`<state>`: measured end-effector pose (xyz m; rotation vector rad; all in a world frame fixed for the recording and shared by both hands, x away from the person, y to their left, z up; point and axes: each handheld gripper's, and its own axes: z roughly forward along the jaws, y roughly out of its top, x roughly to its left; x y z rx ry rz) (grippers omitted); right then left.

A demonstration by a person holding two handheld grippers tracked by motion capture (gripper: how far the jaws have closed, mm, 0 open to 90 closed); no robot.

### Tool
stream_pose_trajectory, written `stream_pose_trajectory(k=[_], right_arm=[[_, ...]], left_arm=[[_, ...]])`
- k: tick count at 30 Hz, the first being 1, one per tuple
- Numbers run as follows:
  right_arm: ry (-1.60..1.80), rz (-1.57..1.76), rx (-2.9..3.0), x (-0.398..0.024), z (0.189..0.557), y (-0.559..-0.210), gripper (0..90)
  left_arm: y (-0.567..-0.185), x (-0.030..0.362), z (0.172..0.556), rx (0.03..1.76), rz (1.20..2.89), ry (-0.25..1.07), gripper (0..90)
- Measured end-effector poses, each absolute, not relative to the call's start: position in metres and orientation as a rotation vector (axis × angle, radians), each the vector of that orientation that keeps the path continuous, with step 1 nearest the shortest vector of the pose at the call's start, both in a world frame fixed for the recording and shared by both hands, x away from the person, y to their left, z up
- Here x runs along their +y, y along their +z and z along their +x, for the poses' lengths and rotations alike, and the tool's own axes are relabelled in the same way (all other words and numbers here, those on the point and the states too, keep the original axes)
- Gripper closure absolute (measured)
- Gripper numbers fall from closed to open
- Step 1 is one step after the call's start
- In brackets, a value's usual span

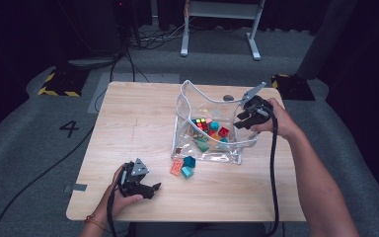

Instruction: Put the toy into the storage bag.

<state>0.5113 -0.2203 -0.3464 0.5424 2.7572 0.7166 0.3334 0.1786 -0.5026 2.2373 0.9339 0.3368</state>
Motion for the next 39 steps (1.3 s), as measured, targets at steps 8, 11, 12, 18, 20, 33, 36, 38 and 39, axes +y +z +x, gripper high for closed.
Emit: stream_pose_trajectory(k=[8,11,12,18,20,33,36,38,39], right_arm=[[1.065,0.602,2.586,-0.24,0.481,-0.327,39.4],[1.148,0.626,2.488,-0.245,0.466,-0.319,35.6],[1.186,0.626,2.462,-0.248,0.461,-0.316,33.9],[1.306,0.628,2.375,-0.26,0.433,-0.305,31.1],[1.309,0.628,2.351,-0.263,0.422,-0.305,31.1],[1.344,0.586,2.346,-0.277,0.373,-0.336,31.6],[1.351,0.563,2.359,-0.277,0.363,-0.346,31.5],[1.356,0.576,2.367,-0.275,0.359,-0.35,31.2],[1.357,0.557,2.378,-0.272,0.352,-0.361,31.3]], left_arm=[[-0.503,0.179,0.333,0.93,2.24,0.335,11.8],[-0.502,0.179,0.333,0.931,2.241,0.335,11.8],[-0.502,0.179,0.333,0.93,2.243,0.335,11.7],[-0.503,0.179,0.332,0.931,2.234,0.328,12.5],[-0.503,0.179,0.332,0.928,2.236,0.326,12.4],[-0.503,0.179,0.333,0.925,2.236,0.325,12.4],[-0.503,0.179,0.332,0.927,2.235,0.327,12.4],[-0.503,0.179,0.332,0.927,2.237,0.327,12.4],[-0.503,0.179,0.332,0.927,2.237,0.327,12.4]])
